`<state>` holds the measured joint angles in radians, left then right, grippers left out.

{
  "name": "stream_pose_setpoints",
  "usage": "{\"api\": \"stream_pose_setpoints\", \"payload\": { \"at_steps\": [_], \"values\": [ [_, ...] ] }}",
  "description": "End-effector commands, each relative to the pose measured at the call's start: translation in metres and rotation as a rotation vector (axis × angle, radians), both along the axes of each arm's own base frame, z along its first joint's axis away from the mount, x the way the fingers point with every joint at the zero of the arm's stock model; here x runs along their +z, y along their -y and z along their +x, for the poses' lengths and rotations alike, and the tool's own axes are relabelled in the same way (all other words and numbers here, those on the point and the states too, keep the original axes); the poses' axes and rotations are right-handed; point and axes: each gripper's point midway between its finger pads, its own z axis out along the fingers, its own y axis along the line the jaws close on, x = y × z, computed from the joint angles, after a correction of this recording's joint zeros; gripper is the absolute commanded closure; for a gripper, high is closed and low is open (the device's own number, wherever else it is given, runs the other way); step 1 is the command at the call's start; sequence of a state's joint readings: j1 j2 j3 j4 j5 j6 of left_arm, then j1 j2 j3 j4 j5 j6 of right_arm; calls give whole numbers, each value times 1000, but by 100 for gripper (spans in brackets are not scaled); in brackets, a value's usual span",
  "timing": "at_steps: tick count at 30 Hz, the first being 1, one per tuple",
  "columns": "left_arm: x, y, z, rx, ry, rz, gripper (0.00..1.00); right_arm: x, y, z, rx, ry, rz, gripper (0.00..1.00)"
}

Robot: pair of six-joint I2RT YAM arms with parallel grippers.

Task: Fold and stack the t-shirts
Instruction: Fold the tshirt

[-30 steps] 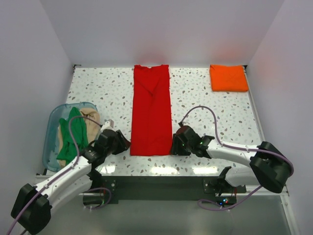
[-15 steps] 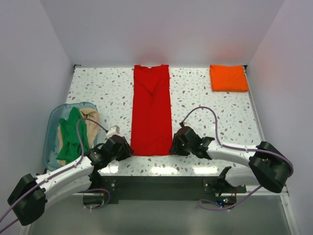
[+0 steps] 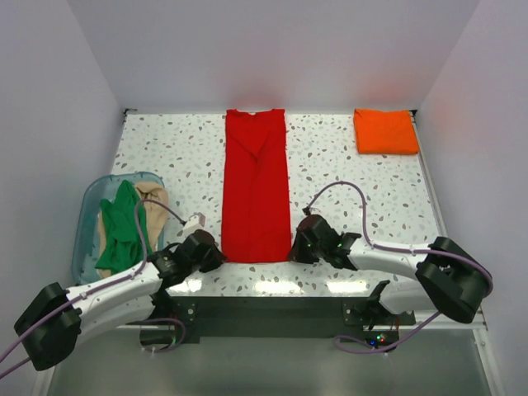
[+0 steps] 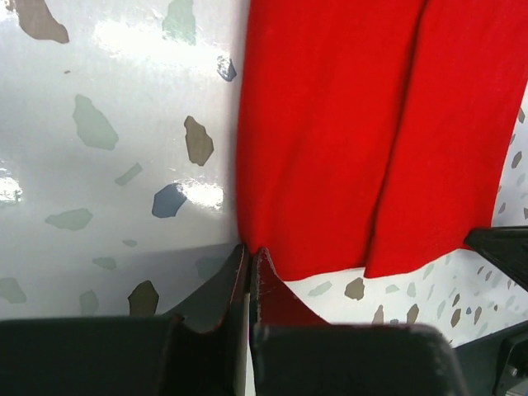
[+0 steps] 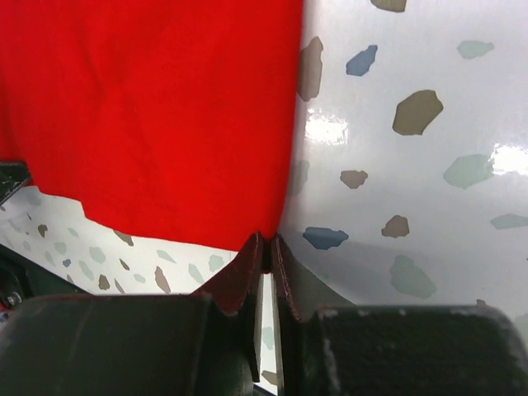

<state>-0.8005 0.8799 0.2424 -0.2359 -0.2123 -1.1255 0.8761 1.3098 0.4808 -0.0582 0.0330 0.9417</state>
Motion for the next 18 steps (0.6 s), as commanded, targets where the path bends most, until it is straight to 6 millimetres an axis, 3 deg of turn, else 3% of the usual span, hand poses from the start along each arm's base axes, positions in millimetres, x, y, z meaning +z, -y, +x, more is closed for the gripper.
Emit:
{"api": "stream_pose_setpoints", "payload": {
  "at_steps": [1,3,12,14,18],
  "values": [
    [-17,-6,-15,-21,-45,40,100,-8,13,-8,-2,-12,-30,93],
    [-17,-2,-21,-39,-52,34,100,-5,18,-10,-4,-1,-29,100],
    [-8,17,-47,-110,-67,16,100,0,38,-37,33,-3,13,100],
    [1,22,-47,-122,-56,16,100,2,40,-45,54,-17,30,100],
    [41,39,-25,-126,44,-4,100,27,42,-34,58,58,9,100]
  ]
}}
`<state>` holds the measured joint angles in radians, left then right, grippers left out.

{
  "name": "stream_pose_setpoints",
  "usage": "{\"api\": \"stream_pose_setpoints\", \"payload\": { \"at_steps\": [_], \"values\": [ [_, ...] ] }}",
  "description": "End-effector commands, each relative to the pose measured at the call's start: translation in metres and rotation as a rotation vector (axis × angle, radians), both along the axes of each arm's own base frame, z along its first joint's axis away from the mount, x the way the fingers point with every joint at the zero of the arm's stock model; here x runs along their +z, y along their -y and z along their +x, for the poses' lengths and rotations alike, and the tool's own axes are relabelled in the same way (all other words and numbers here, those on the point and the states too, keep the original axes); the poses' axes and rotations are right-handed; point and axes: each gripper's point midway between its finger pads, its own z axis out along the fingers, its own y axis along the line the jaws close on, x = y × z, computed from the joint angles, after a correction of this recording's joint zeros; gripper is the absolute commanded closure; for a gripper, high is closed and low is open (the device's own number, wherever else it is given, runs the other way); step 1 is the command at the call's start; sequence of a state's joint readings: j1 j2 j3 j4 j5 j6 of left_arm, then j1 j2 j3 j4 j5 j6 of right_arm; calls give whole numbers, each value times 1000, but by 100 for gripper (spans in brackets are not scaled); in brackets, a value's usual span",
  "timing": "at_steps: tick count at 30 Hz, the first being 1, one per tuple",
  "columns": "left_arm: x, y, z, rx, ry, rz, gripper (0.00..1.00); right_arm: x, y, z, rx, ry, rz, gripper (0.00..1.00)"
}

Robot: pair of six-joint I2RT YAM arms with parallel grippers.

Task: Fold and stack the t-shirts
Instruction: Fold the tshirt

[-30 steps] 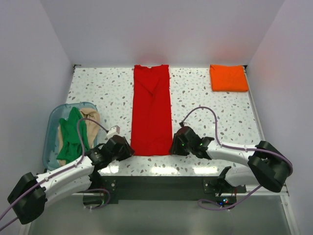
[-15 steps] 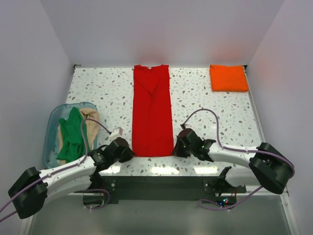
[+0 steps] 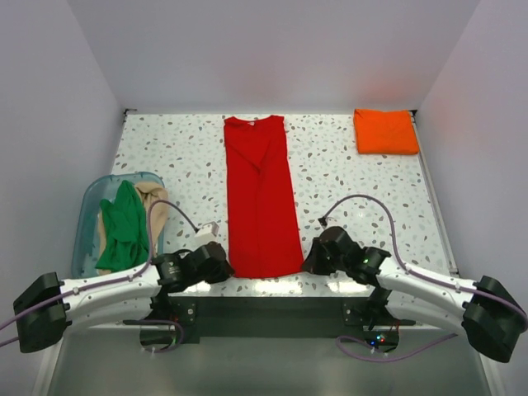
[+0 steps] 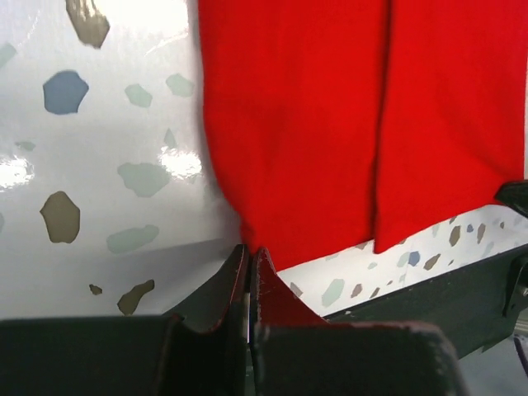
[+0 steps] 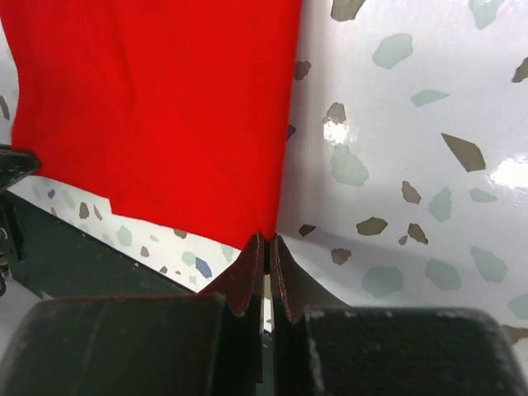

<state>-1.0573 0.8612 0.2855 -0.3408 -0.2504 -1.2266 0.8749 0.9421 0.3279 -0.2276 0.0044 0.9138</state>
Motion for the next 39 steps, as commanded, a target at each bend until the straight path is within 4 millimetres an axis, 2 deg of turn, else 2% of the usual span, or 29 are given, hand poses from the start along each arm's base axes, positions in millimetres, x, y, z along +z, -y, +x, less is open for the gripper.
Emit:
{"api": "stream_pose_setpoints", "payload": {
  "at_steps": [1,3,4,5,6,7,9,10,11,13,14,15,17,18,19,21,22,24,25,26,27,28,29,30,31,32,33,35,39],
  "values": [
    [39,11,23,26,97,3,100,27,1,8,34,56,-33,100],
    [48,13,35,43,133,28,100,41,-1,19,30,97,-54,100],
    [62,17,43,49,160,22,100,54,-7,30,30,132,-64,100],
    [64,16,50,64,173,40,100,61,-10,36,28,146,-68,100],
    [76,21,57,72,192,25,100,67,-13,41,28,161,-72,100],
    [78,18,67,88,206,39,100,83,-21,54,23,199,-64,100],
    [88,18,82,110,224,26,100,81,-29,66,28,192,-105,100],
    [91,16,95,120,232,15,100,96,-36,80,21,219,-92,100],
    [93,14,103,132,238,10,100,87,-39,87,22,195,-119,100],
    [99,13,124,153,264,2,100,99,-45,113,-8,215,-97,100],
    [100,12,131,159,268,3,100,96,-49,119,-3,197,-84,100],
    [108,15,141,165,280,-6,100,93,-47,137,-34,181,-87,100],
    [100,12,160,177,260,14,100,91,-51,154,-48,167,-66,100],
    [107,15,170,184,271,6,100,87,-50,170,-72,158,-70,100],
    [98,11,180,200,248,18,100,87,-50,179,-82,163,-66,100],
    [105,13,198,212,266,1,100,79,-46,201,-120,148,-68,100],
    [96,7,207,228,243,17,100,80,-45,210,-135,157,-61,100],
    [101,7,224,241,251,8,100,83,-45,228,-149,151,-34,100],
    [92,3,233,253,229,19,100,74,-44,235,-153,137,-43,100],
    [92,2,239,255,228,18,100,74,-43,241,-160,137,-41,100],
    [99,0,252,265,244,10,100,81,-43,253,-171,156,-30,100],
    [90,0,258,265,222,20,100,72,-42,259,-175,141,-42,100],
    [96,2,268,269,235,12,100,71,-42,264,-180,139,-41,100],
    [95,-1,274,274,232,18,100,75,-43,274,-183,148,-31,100],
    [87,-1,279,272,211,26,100,67,-43,277,-183,129,-41,100],
    [94,0,287,275,222,19,100,66,-41,283,-189,128,-43,100],
    [93,-4,292,282,217,24,100,70,-44,290,-189,137,-34,100],
    [88,-6,297,286,202,27,100,66,-45,295,-188,129,-37,100],
    [97,-15,310,308,220,16,100,74,-43,307,-201,155,-25,100]
  ]
}}
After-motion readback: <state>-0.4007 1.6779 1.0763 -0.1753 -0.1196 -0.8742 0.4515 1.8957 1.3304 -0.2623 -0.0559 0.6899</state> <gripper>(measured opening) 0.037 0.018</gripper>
